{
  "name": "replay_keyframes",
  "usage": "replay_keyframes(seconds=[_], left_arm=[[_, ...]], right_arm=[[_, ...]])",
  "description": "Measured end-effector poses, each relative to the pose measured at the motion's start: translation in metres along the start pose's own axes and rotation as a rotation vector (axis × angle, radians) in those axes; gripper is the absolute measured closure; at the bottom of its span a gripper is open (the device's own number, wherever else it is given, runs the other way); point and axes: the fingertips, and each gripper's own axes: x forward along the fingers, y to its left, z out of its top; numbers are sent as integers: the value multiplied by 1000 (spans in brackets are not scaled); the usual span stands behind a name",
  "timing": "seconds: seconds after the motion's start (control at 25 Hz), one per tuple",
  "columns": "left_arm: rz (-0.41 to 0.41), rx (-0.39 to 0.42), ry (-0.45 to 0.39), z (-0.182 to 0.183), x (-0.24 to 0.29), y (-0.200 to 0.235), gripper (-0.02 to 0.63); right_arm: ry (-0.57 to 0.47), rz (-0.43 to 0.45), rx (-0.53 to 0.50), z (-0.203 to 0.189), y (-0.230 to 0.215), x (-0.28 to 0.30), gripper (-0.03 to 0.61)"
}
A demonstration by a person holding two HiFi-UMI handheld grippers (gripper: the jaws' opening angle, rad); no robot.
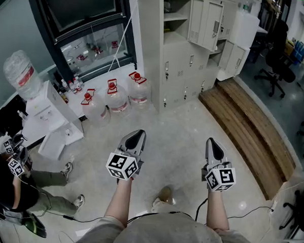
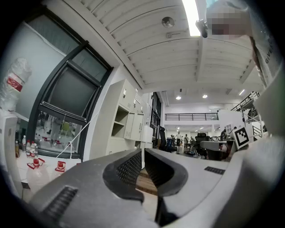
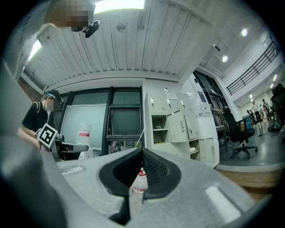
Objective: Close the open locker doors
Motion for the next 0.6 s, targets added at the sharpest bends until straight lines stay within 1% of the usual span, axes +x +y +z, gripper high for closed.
replay_keyframes(seconds=[0.2,0.4,0.6], left_arm=[[-14,6,4,-1,54,28,597],[-30,-6,10,-5,99,56,597],[-33,-10,19,-7,135,77,597]], right_arm=[[-8,-11,-3,-6,-26,55,575],[-17,-35,-9,-9,-49,98,575],[-22,-49,28,-17,-69,131,575]])
